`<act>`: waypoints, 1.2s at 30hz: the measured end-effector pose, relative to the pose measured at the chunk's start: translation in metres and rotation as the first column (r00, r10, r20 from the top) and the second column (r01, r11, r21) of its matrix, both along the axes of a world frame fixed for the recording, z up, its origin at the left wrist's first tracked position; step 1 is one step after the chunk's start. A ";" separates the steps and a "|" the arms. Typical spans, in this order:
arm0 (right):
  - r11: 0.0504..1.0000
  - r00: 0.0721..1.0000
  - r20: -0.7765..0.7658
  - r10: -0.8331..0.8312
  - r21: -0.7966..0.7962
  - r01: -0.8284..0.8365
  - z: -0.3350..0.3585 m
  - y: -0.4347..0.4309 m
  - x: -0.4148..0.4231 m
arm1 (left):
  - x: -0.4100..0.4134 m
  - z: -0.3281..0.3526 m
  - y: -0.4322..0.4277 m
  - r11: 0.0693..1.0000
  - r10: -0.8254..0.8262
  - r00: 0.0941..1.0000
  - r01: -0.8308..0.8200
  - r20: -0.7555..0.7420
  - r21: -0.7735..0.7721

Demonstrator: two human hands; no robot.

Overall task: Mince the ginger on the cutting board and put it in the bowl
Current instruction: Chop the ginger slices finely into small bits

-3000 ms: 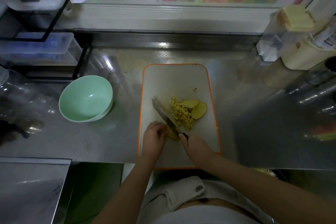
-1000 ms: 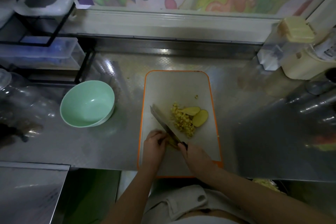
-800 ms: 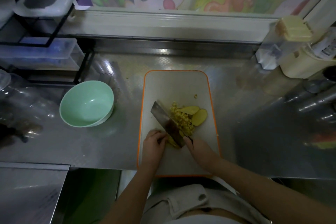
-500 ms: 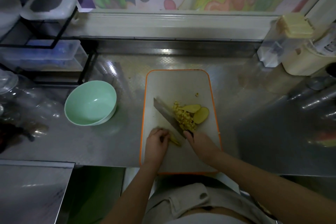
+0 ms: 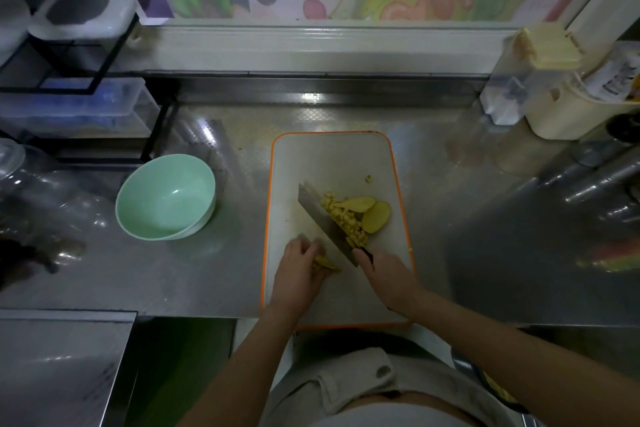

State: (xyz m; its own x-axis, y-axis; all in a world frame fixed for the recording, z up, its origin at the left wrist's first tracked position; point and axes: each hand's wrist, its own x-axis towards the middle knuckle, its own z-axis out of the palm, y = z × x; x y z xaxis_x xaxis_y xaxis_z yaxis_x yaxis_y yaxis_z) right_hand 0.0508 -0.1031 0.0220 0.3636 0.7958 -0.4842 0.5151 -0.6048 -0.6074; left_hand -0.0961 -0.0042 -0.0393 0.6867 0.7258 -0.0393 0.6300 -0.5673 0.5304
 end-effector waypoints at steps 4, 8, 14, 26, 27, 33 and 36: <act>1.000 0.999 0.045 -0.001 -0.015 0.002 -0.004 -0.004 -0.003 | 0.006 -0.001 -0.005 0.996 0.084 0.996 -0.083 0.021 -0.013; 0.999 0.999 0.009 -0.033 -0.023 0.034 -0.004 -0.006 -0.007 | 0.009 -0.002 -0.011 0.985 0.163 0.985 -0.159 0.060 -0.067; 0.999 0.999 0.034 0.027 0.028 -0.028 -0.008 -0.007 -0.014 | 0.008 0.004 -0.011 0.961 0.228 0.963 -0.200 0.141 -0.191; 1.000 1.000 -0.027 -0.015 -0.025 0.014 -0.011 -0.004 -0.017 | 0.011 -0.001 -0.018 0.919 0.373 0.900 -0.325 0.224 -0.221; 0.999 1.000 -0.027 -0.015 -0.037 0.014 -0.011 -0.004 -0.017 | 0.011 -0.003 -0.018 0.924 0.364 0.906 -0.321 0.216 -0.208; 0.996 1.000 -0.003 0.010 -0.084 -0.011 -0.017 0.004 -0.019 | 0.010 -0.007 -0.018 0.931 0.352 0.915 -0.321 0.196 -0.173; 0.994 0.999 -0.001 0.046 -0.101 -0.046 -0.017 0.004 -0.018 | 0.010 -0.008 -0.018 0.936 0.342 0.919 -0.313 0.197 -0.163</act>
State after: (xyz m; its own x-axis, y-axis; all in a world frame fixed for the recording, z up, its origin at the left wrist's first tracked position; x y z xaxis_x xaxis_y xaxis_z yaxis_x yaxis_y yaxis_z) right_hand 0.0323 -0.0989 0.0053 0.3280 0.7590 -0.5624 0.5447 -0.6384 -0.5438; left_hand -0.0865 -0.0222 -0.0474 0.4134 0.9103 -0.0213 0.6294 -0.2688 0.7291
